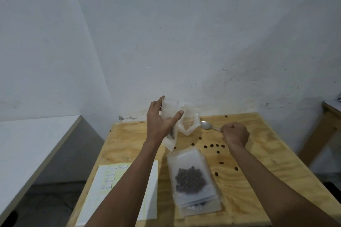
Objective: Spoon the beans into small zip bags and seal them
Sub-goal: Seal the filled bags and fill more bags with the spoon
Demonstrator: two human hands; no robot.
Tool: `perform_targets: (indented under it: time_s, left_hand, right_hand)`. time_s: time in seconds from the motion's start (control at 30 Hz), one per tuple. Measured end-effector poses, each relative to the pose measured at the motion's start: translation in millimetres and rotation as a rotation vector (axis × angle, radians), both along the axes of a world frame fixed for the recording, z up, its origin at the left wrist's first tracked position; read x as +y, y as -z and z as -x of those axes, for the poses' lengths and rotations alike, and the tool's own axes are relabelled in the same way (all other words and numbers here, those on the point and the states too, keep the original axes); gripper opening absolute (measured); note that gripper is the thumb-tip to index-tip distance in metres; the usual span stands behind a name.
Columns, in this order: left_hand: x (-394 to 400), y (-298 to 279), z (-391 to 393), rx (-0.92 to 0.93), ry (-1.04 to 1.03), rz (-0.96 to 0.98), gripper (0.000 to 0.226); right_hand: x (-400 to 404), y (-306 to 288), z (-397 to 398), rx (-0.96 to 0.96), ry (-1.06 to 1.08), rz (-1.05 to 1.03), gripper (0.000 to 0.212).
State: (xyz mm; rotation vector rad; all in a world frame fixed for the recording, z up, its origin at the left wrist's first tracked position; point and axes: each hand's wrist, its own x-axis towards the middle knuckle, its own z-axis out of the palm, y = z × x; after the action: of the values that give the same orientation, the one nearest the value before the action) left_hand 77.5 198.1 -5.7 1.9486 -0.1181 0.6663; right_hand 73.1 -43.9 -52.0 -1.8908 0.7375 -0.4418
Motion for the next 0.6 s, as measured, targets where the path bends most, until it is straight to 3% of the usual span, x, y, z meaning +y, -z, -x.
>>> perform_targets:
  time_s: [0.2, 0.37, 0.5, 0.6]
  left_hand:
    - [-10, 0, 1, -0.019, 0.05, -0.03, 0.094]
    - [-17, 4, 3, -0.024, 0.087, -0.044, 0.097]
    - [-18, 6, 5, -0.019, 0.086, -0.054, 0.1]
    - [-20, 5, 5, -0.02, 0.086, -0.061, 0.1]
  right_hand:
    - [3, 3, 7, 0.191, -0.148, 0.379, 0.018]
    - [0, 6, 13, 0.233, -0.218, 0.589, 0.015]
    - [0, 6, 14, 0.252, -0.228, 0.652, 0.016]
    - [5, -7, 15, 0.128, -0.274, 0.48, 0.013]
